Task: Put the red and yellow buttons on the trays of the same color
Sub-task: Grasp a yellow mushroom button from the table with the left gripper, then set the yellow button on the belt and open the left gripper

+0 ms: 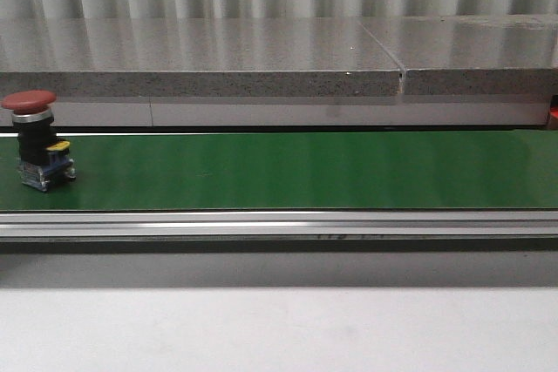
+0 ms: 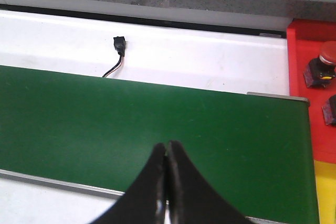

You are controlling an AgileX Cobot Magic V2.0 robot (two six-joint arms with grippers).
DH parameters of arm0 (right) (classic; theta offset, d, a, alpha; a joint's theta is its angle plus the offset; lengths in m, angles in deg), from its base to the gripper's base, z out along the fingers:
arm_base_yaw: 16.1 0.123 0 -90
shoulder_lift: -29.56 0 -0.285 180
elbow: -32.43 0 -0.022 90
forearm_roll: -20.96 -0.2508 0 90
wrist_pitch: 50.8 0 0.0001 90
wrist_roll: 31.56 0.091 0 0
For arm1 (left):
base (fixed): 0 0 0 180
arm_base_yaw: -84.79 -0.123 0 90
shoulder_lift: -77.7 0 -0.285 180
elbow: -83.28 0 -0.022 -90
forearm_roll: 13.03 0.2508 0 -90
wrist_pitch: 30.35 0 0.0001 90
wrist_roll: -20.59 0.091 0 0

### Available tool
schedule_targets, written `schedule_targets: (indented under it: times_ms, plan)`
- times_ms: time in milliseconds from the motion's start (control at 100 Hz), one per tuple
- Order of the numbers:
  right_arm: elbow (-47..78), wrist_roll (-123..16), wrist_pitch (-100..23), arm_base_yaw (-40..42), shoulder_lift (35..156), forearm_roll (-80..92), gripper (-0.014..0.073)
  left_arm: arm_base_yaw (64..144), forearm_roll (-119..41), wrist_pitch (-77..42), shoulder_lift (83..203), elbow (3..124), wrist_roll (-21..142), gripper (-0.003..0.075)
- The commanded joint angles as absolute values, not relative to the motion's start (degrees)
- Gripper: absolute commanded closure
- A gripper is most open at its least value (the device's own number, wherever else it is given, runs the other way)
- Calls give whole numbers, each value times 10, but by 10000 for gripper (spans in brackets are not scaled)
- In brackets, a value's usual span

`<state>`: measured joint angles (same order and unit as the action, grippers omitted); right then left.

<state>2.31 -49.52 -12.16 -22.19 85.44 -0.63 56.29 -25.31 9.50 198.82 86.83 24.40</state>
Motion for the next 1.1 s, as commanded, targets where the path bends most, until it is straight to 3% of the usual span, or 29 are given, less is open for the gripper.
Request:
schedule_targets:
  times_ms: [0, 110, 190, 350, 710, 1090]
  plan:
    - [37, -499, -152, -221, 849, -13, 661, 561, -257, 79, 1966, 886, 242, 152]
    - [37, -499, -152, -221, 849, -13, 661, 561, -257, 79, 1969, 886, 242, 299]
    - [37, -499, -152, -221, 849, -13, 661, 561, -257, 81, 1969, 886, 242, 473]
    - [37, -499, -152, -221, 849, -13, 661, 561, -260, 102, 1961, 886, 242, 737]
    - [37, -499, -152, -221, 849, -13, 661, 583, -263, 134, 1848, 886, 248, 740]
    - [37, -499, -152, -221, 849, -13, 661, 705, -243, 167, 1710, 858, 267, 740]
